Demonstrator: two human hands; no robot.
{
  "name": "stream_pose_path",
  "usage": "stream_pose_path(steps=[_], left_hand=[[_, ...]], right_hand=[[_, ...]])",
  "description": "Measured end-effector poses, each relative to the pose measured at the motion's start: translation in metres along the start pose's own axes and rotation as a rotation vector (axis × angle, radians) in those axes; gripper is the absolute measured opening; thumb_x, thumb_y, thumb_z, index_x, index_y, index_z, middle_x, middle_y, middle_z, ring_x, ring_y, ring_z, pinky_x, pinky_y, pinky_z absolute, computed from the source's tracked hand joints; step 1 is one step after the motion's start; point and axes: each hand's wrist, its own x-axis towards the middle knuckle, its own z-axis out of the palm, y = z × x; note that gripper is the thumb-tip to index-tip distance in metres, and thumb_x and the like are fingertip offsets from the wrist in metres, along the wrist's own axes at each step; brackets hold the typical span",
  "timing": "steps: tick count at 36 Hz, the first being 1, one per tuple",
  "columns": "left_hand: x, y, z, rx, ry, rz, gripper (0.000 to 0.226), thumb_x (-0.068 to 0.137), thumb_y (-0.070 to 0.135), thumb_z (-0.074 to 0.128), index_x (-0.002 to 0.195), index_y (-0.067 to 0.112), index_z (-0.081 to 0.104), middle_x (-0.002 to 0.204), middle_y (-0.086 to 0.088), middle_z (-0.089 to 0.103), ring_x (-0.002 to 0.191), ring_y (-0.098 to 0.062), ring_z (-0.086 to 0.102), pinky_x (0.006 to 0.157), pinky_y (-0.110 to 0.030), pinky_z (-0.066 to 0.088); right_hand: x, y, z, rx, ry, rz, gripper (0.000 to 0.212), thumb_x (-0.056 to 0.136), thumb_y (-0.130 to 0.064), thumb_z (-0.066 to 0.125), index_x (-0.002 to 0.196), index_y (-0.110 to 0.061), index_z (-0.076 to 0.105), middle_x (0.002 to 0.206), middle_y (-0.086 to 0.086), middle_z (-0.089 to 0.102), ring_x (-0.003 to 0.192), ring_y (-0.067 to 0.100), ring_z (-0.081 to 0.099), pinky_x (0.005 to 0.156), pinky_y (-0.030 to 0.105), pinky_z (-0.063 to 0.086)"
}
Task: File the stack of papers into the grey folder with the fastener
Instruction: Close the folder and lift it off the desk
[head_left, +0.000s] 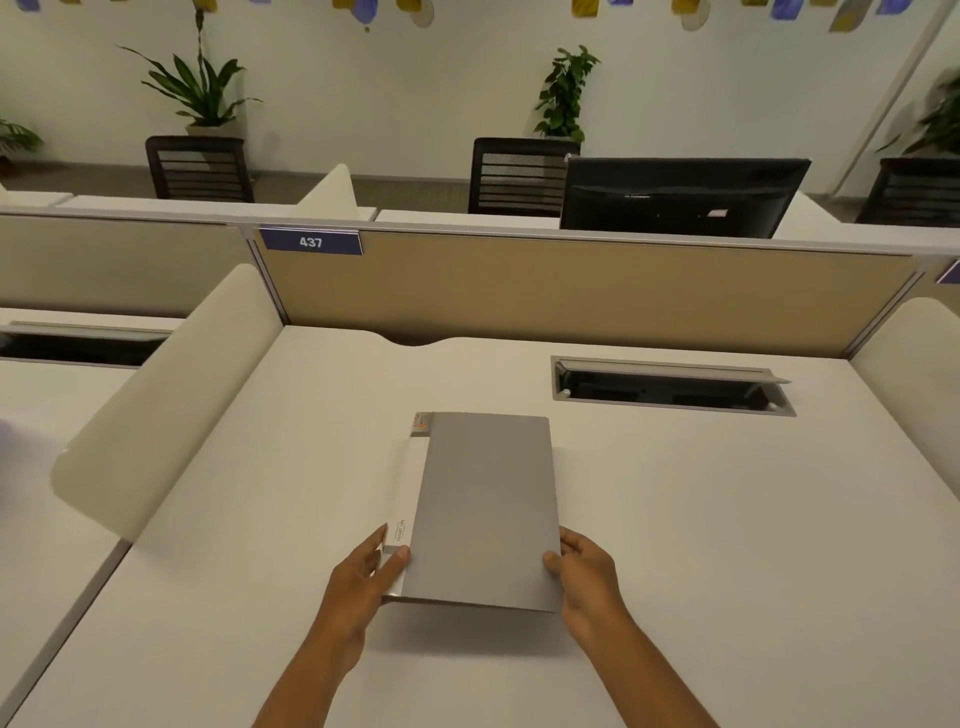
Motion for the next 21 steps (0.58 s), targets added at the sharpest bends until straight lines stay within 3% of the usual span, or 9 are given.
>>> stream_pose_path(steps=[4,12,21], left_hand=[[0.025,0.018,0.008,0.009,-0.010,0.028,0.041,0.092,0.030,0.077,0.127,0.043,0.061,0.116,0.017,0.076,0.107,-0.010,0.073,0.081,-0.035,0.064],[0.082,0.052,0.024,0.036,-0.041,0.044,0.031,0.093,0.030,0.076,0.118,0.047,0.067,0.111,0.020,0.078,0.097,-0.003,0.075,0.076,-0.030,0.063],[0.155,0.078,0.039,0.042,-0.048,0.025,0.029,0.094,0.028,0.076,0.118,0.043,0.069,0.110,0.017,0.079,0.096,-0.007,0.077,0.068,-0.025,0.062]], right_hand=[[0.021,-0.021,0.009,0.014,0.008,-0.006,0.044,0.088,0.017,0.057,0.102,-0.019,0.077,0.095,-0.003,0.082,0.091,0.017,0.078,0.075,0.027,0.062],[0.071,-0.062,0.032,-0.005,0.020,-0.020,0.046,0.086,0.016,0.055,0.095,-0.022,0.079,0.087,-0.007,0.082,0.090,0.019,0.077,0.062,0.024,0.061],[0.137,-0.092,0.060,-0.059,0.036,-0.029,0.046,0.085,0.015,0.055,0.091,-0.025,0.077,0.098,-0.003,0.079,0.094,0.021,0.074,0.072,0.027,0.063]])
